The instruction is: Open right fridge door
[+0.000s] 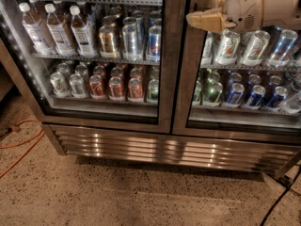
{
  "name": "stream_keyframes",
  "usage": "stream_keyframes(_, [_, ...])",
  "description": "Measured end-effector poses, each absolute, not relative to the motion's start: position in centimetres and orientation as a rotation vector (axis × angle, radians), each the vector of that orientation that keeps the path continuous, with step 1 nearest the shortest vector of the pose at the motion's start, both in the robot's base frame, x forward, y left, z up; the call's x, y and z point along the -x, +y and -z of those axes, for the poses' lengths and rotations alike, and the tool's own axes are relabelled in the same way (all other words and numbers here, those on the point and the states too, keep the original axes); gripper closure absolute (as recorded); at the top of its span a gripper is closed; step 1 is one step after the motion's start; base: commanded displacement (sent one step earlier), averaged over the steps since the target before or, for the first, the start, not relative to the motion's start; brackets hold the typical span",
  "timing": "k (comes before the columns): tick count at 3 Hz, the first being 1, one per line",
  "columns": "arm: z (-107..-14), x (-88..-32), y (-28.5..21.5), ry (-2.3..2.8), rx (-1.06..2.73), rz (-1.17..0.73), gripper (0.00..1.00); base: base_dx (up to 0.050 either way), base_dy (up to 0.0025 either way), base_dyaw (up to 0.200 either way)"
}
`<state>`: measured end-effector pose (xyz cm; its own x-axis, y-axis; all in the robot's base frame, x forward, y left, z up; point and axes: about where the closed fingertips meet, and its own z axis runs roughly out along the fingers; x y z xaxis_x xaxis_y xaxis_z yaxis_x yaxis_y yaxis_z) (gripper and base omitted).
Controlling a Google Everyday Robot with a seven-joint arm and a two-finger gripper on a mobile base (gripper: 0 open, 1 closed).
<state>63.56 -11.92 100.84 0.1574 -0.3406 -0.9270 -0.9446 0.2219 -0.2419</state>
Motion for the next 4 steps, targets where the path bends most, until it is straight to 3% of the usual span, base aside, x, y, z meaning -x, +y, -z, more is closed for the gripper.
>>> stream_keyframes(3, [-100.83, -63.56, -11.91, 1.392, 1.324, -0.692, 0.12, 0.000, 0.00000, 0.000])
stream_keyframes(4, [-100.83, -63.56, -11.91, 1.392, 1.324, -0.692, 0.00, 0.000, 0.00000, 0.000])
